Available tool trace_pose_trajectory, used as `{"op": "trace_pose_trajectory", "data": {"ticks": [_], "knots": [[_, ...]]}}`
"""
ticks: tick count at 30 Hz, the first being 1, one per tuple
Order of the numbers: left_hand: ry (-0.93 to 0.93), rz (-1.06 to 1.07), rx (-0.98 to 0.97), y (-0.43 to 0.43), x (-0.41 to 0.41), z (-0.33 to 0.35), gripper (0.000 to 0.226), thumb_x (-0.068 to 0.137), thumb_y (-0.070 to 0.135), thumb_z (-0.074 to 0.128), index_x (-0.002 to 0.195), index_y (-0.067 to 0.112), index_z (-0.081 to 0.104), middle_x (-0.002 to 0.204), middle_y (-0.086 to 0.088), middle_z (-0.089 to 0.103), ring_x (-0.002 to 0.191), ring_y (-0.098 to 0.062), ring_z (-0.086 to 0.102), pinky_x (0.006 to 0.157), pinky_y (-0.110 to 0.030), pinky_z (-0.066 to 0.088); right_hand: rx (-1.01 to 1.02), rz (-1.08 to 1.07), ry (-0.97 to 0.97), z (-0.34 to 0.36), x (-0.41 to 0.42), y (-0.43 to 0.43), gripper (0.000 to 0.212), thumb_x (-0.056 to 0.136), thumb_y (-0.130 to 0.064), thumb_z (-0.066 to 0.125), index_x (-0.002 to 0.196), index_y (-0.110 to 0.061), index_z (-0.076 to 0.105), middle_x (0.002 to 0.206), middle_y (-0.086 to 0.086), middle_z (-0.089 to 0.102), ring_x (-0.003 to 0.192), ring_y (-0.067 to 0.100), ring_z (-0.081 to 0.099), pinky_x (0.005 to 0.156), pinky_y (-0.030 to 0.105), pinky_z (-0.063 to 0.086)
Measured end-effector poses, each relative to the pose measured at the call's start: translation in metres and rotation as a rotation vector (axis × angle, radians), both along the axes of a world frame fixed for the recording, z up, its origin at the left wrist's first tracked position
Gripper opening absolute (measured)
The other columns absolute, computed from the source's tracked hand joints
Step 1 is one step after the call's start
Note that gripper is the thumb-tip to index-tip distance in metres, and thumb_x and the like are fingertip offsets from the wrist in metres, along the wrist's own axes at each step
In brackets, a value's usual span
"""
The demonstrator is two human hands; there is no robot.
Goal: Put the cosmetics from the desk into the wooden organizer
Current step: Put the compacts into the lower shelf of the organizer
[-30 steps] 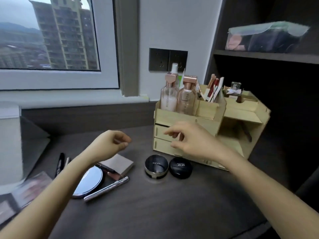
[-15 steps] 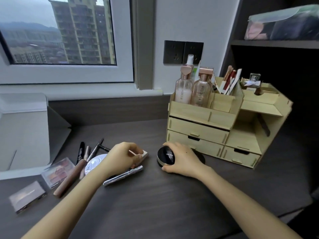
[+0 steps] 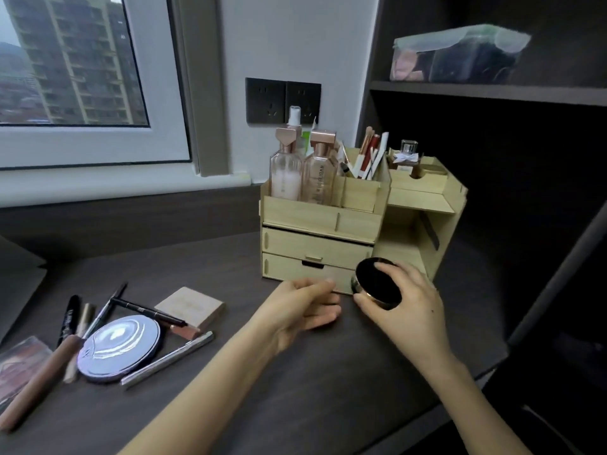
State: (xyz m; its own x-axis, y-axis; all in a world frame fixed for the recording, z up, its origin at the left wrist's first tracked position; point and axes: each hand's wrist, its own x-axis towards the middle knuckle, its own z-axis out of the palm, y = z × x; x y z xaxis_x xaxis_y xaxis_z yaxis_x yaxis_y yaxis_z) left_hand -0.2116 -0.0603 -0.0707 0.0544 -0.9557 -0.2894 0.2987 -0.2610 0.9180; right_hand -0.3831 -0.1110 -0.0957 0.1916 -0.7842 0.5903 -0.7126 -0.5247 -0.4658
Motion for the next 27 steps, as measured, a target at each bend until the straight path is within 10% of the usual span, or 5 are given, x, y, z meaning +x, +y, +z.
{"op": "trace_pose_trajectory", "data": {"ticks": [10,17,27], "knots": [[-0.239,0.094,-0.061,-0.017,0.001,-0.007,0.011,0.088,0.005,0.055,0.083,0.012,0.061,0.080,-0.008,0.063,0.066,-0.014,0.060,0.054,-0.016,0.054,0.146,-0.257,0.279,0.003,-0.008,-0.062,0.050,0.087,-0.037,0.056,0.131,-0.012,0.052,0.126,0.018,0.054,0.114,0.036,0.046,0.090,0.039,0.042],[-1.238,0.201,-0.142,0.011,0.064,-0.027,0.015,0.086,0.015,0.057,0.096,0.018,0.068,0.090,0.003,0.065,0.087,-0.017,0.063,0.073,-0.022,0.045,0.182,-0.237,0.233,0.010,-0.006,-0.059,0.051,0.079,-0.036,0.061,0.122,-0.009,0.057,0.114,0.018,0.059,0.108,0.036,0.048,0.090,0.039,0.040],[-1.667,0.358,0.161,0.078,0.124,-0.043,0.039,0.079,0.042,0.063,0.112,0.021,0.063,0.119,-0.011,0.055,0.111,-0.032,0.052,0.089,-0.034,0.043,0.208,0.064,0.230,-0.010,0.051,0.008,0.056,0.071,-0.042,0.067,0.121,-0.019,0.055,0.116,0.005,0.057,0.112,0.025,0.046,0.092,0.032,0.037]]}}
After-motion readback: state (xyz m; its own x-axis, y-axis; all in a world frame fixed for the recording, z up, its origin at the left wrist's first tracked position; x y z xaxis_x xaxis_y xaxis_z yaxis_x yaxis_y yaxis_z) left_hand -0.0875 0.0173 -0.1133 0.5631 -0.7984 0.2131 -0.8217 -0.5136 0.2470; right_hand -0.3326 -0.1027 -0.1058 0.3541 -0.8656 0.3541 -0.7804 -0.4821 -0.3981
